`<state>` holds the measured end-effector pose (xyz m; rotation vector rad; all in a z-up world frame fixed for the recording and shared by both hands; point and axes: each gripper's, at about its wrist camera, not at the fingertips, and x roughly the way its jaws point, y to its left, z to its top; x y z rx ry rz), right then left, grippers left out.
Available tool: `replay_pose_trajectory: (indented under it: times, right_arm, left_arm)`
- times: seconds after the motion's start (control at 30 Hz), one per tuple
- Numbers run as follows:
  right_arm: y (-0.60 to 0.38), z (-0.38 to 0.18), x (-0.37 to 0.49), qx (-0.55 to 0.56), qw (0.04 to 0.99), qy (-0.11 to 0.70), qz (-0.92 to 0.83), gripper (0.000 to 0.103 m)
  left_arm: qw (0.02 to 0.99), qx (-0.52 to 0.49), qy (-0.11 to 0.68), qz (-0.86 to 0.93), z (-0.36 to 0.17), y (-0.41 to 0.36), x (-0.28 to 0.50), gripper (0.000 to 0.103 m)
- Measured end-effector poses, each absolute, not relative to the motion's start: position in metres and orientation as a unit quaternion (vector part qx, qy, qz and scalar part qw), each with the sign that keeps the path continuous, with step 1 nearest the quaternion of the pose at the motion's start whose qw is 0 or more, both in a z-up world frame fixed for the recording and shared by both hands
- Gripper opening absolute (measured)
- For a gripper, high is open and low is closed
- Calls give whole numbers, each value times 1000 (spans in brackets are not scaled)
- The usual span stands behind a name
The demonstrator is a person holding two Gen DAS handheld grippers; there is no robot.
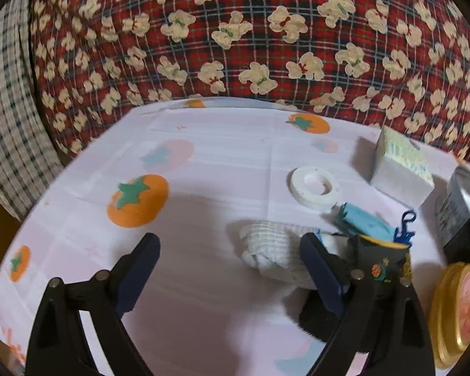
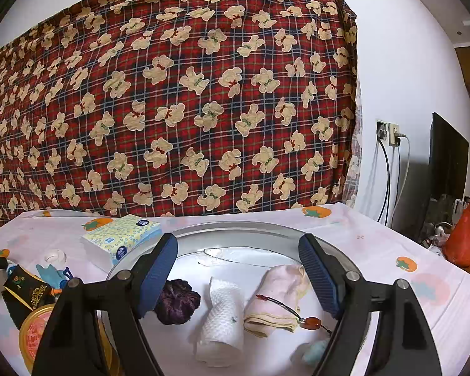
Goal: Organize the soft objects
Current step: 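Move both open tools back over the remaining soft items, then close the left tool on the white knit glove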
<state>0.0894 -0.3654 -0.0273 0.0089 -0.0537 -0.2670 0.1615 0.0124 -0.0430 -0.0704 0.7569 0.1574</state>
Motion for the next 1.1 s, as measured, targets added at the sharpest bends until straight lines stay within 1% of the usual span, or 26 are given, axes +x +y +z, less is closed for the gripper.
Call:
replay_pose_trajectory:
  times: [0.03, 0.13, 0.33, 0.5, 0.53, 0.6, 0.63, 0.77, 0.87, 1.1]
  right_arm:
    - [-365, -27, 89, 4, 991, -26, -133, 81]
    - [-365, -27, 89, 4, 991, -27, -134, 81]
    - [-365, -27, 89, 3, 991, -25, -134, 81]
    - [-365, -27, 89, 4, 991, -26, -134, 81]
    - [-364, -27, 89, 4, 991, -26, -134, 81]
    - [-365, -27, 89, 4, 991, -27, -134, 81]
    - [-364, -27, 89, 3, 991, -27, -133, 81]
    - [-364, -26, 88, 3, 991, -28, -133, 81]
    - [-360, -28, 88, 0, 992, -33, -125, 81]
    - [-339, -30, 80, -2, 998, -56, -28, 81]
  left_arm:
    - [926, -39, 369, 72, -44, 11, 162, 92]
    - [926, -35, 369, 67, -45, 5, 165, 87]
    - [926, -28, 374, 53, -48, -4, 168, 86]
    - [919, -20, 390, 45, -60, -14, 177, 86]
    - [919, -18, 390, 44, -61, -15, 177, 84]
    - [919, -26, 393, 33, -63, -13, 178, 75]
    - [918, -32, 394, 26, -63, -11, 177, 64]
    - [919, -34, 392, 14, -62, -9, 173, 54]
    - [921, -53, 385, 8, -60, -2, 170, 51]
    - [935, -84, 345, 25, -51, 11, 158, 51]
